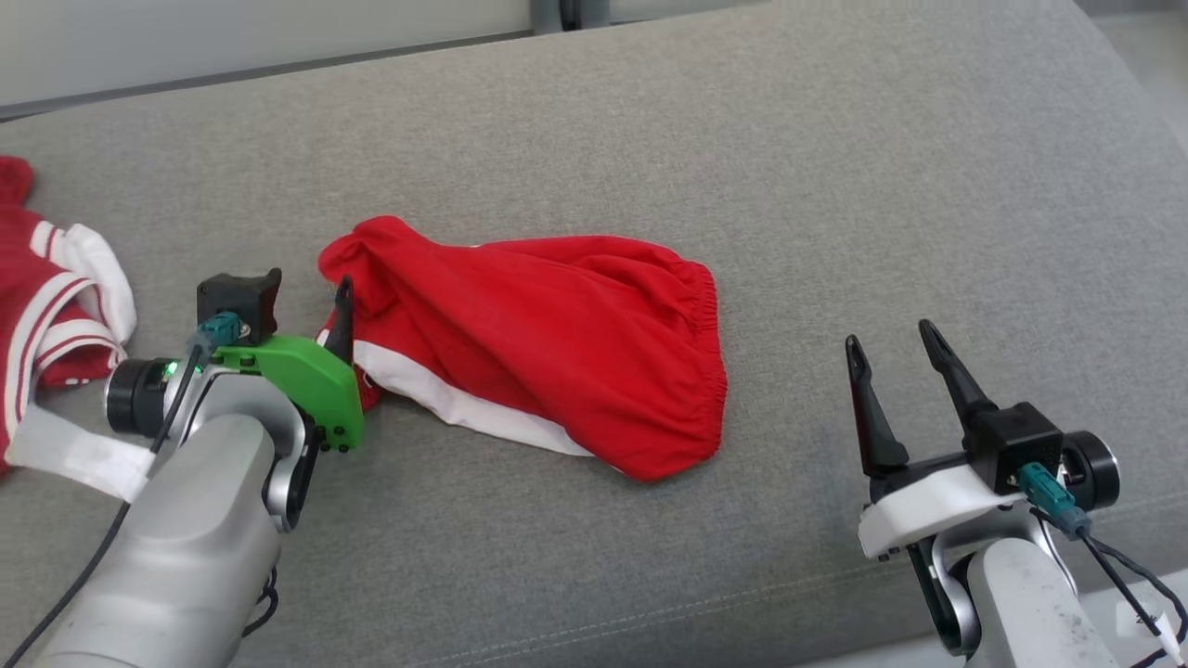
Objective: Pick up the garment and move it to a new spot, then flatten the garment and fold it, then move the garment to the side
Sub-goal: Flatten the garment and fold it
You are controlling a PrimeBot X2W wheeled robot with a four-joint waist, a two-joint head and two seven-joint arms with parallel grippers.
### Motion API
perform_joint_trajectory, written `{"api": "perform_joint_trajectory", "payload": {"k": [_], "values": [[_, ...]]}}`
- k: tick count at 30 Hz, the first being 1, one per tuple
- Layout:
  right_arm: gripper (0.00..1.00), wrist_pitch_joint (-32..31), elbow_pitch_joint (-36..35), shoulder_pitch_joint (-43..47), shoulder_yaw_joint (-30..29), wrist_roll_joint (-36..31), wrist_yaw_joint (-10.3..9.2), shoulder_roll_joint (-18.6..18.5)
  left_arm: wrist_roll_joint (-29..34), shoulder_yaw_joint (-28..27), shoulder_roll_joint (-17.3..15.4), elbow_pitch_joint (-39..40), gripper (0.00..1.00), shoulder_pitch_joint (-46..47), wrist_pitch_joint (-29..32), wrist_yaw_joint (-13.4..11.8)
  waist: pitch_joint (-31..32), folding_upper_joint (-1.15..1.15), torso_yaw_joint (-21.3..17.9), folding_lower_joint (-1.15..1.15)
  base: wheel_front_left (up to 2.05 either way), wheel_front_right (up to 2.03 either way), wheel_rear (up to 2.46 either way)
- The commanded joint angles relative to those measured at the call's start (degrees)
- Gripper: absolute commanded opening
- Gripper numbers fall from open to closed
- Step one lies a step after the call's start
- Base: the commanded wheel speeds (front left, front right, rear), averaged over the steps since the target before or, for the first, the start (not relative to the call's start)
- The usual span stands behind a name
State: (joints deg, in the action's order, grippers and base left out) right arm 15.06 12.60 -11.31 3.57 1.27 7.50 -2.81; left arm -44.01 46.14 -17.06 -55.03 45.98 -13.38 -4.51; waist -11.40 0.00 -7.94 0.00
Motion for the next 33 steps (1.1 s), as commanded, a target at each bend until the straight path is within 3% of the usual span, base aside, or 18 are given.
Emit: {"api": "perform_joint_trajectory", "payload": {"k": [1,7,16,21,28,30,32,33], "values": [[1.0,0.2,0.25,1.2,-0.26,-0.56,-0.02,-0.3,-0.64,-0.48,-0.54,0.88,1.0,-1.65,-0.58,0.07,3.52,0.0,3.7,0.0,0.0,0.0,0.0],[1.0,0.2,2.08,4.48,1.36,0.0,-0.02,-1.42,-1.13,-2.63,-2.14,10.58,1.0,-9.65,-1.71,-2.95,5.43,0.0,8.51,0.0,0.0,0.0,0.0],[1.0,0.19,6.31,6.98,6.07,3.53,-0.02,-1.63,0.38,-5.06,-2.74,31.92,1.0,-25.02,-1.81,-10.85,5.41,0.0,13.28,0.0,0.0,0.0,0.0],[1.0,0.1,11.13,4.77,7.14,5.29,-0.02,-1.37,0.47,-4.68,-2.73,37.7,1.0,-29.42,-1.8,-13.37,4.74,0.0,15.1,0.0,0.0,0.0,0.0],[1.0,0.12,19.83,0.6,7.53,6.07,-0.02,-1.04,1.12,-3.86,-2.82,40.95,1.0,-30.15,-1.07,-14.7,3.91,0.0,17.57,0.0,0.0,0.0,0.0],[0.4,0.13,21.55,-0.27,7.2,5.79,-0.02,-1.01,1.11,-3.85,-3.06,41.23,1.0,-30.33,-1.02,-14.82,3.95,0.0,17.98,0.0,0.0,0.0,0.0],[0.0,0.15,22.73,-1.03,7.0,5.71,-0.02,-1.01,0.95,-3.9,-3.2,41.47,1.0,-30.67,-1.03,-15.06,4.07,0.0,18.23,0.0,0.0,0.0,0.0],[0.0,0.16,22.77,-1.39,6.87,5.63,-0.02,-1.16,0.85,-3.92,-3.23,41.56,1.0,-30.84,-1.04,-15.16,4.16,0.0,18.29,0.0,0.0,0.0,0.0]]}}
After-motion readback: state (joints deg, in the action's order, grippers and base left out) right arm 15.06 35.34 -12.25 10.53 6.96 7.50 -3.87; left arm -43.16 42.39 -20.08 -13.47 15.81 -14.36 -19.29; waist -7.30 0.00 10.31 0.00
